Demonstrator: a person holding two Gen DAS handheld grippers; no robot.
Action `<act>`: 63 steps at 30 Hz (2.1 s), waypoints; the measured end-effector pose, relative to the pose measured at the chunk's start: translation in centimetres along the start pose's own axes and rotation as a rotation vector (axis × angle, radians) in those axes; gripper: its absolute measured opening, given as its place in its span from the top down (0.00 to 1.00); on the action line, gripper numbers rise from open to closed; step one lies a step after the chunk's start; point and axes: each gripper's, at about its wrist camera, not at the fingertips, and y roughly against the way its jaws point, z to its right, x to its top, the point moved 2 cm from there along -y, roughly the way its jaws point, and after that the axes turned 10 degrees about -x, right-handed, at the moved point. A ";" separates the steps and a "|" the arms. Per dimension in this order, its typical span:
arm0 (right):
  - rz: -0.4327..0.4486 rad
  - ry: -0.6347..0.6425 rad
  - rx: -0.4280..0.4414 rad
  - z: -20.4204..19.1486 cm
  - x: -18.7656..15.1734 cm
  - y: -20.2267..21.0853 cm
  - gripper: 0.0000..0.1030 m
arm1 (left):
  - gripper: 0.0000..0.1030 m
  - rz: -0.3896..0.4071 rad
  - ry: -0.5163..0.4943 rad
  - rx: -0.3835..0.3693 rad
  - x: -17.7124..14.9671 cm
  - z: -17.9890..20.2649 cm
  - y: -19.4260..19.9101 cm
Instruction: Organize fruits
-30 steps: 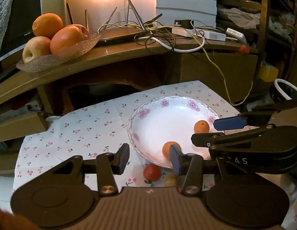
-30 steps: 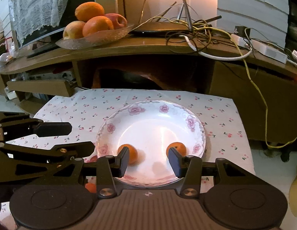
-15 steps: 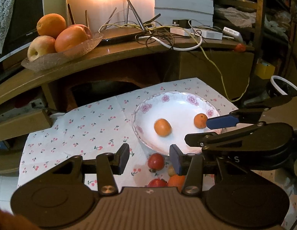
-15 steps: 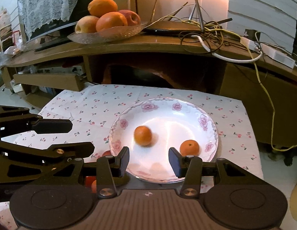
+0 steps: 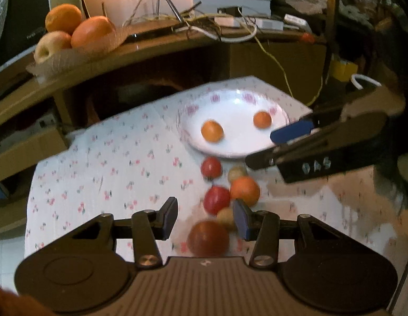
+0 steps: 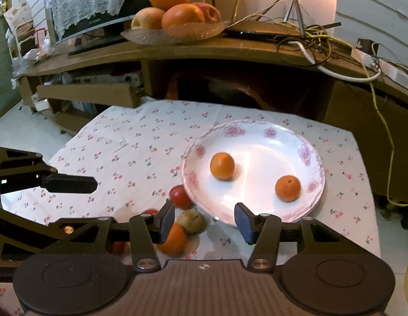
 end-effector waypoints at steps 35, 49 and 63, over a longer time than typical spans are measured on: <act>-0.137 0.017 0.124 -1.7 -1.7 -3.4 0.61 | 0.55 -0.070 -0.068 -0.024 -2.3 0.3 -2.6; -0.139 0.041 0.107 -2.1 -1.5 -2.8 0.72 | 0.55 -0.103 -0.051 -0.027 -2.5 0.1 -3.1; -0.170 0.082 0.064 -1.3 -4.4 -0.2 0.70 | 0.53 -0.117 -0.112 -0.002 -3.7 1.5 -2.2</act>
